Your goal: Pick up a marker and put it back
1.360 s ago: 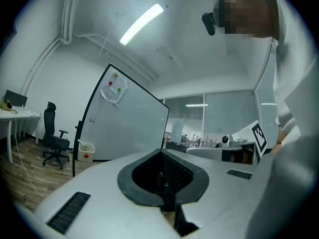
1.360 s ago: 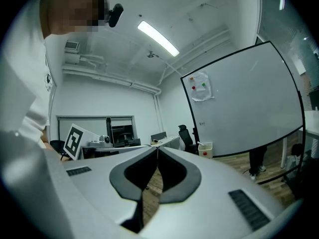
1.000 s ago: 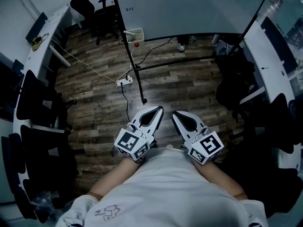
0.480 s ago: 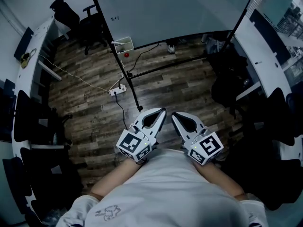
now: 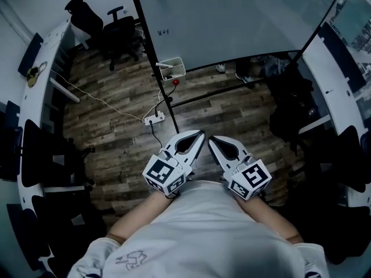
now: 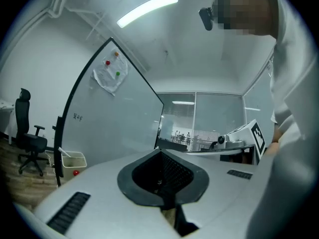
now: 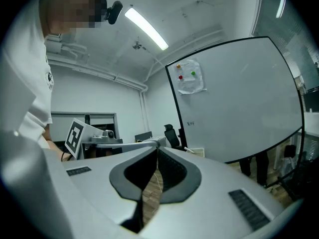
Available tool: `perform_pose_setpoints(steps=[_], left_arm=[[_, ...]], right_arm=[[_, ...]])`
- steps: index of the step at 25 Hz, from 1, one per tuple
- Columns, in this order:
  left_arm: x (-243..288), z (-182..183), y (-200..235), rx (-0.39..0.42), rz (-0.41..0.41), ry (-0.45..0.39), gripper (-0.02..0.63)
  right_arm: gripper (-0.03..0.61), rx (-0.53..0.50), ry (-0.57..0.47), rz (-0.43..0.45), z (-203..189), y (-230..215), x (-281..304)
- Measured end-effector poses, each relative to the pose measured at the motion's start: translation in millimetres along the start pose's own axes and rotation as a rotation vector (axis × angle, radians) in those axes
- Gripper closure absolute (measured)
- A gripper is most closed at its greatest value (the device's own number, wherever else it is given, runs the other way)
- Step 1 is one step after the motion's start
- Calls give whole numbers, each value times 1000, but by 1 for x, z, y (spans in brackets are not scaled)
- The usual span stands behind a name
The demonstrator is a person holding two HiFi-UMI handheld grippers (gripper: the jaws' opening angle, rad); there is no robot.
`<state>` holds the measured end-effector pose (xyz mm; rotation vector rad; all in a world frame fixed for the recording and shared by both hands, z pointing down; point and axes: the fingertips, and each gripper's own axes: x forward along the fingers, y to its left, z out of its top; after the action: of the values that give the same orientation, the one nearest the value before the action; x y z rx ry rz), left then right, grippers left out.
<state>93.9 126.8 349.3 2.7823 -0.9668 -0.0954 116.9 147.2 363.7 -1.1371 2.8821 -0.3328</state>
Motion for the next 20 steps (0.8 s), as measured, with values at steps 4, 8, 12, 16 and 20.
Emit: perform_pose_setpoints(steps=[4, 8, 12, 16, 20], left_arm=[[-21, 19, 54, 4, 29, 4, 609], [-38, 23, 87, -4, 35, 18, 609], [-51, 23, 120, -28, 81, 18, 609], [-60, 21, 144, -46, 121, 18, 609], [-61, 21, 166, -52, 171, 18, 609]], right_arm=[[561, 13, -2, 26, 10, 12, 59], [561, 7, 11, 65, 8, 28, 102], [561, 19, 30, 86, 4, 30, 131], [561, 32, 52, 116, -1, 32, 155], [561, 36, 67, 151, -3, 25, 174]])
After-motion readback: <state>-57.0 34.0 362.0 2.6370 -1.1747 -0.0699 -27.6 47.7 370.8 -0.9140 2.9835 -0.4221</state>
